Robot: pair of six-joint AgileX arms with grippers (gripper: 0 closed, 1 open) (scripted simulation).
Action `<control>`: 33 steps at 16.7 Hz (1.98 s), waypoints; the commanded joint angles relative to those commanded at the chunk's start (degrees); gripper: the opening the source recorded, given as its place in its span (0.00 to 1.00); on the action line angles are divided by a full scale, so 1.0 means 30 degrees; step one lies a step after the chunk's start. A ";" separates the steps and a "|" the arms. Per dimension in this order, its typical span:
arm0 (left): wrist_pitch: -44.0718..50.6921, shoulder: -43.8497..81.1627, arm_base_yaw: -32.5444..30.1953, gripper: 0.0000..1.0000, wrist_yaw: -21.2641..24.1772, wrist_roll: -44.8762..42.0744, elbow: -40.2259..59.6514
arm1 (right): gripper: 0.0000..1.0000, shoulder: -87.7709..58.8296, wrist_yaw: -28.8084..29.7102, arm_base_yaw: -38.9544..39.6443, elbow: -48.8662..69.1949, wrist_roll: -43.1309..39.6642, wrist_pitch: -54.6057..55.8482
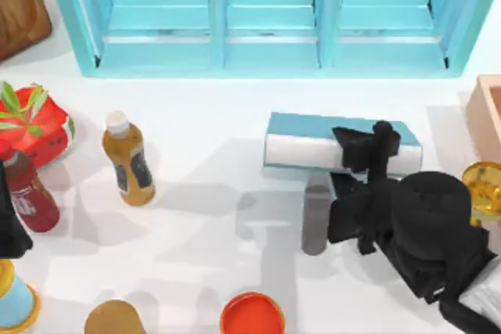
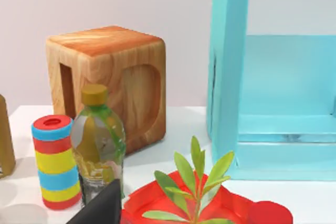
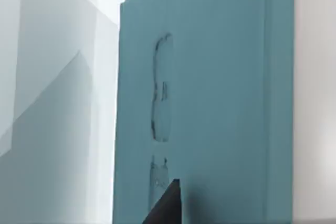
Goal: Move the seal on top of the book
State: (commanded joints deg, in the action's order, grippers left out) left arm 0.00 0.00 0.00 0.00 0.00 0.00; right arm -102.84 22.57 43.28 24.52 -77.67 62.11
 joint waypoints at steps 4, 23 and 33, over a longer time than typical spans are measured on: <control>0.0000 0.0000 0.0000 1.00 0.0000 0.0000 0.0000 | 1.00 0.0000 0.0000 0.0000 0.0000 0.0000 0.0000; 0.0000 0.0000 0.0000 1.00 0.0000 0.0000 0.0000 | 1.00 0.6058 0.8211 0.5737 -0.2966 0.3419 -0.5449; 0.0000 0.0000 0.0000 1.00 0.0000 0.0000 0.0000 | 1.00 0.7555 1.0874 1.1767 -0.4668 0.5487 -0.6683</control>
State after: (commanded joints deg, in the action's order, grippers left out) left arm 0.00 0.00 0.00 0.00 0.00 0.00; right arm -80.17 55.20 78.59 10.52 -61.21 42.06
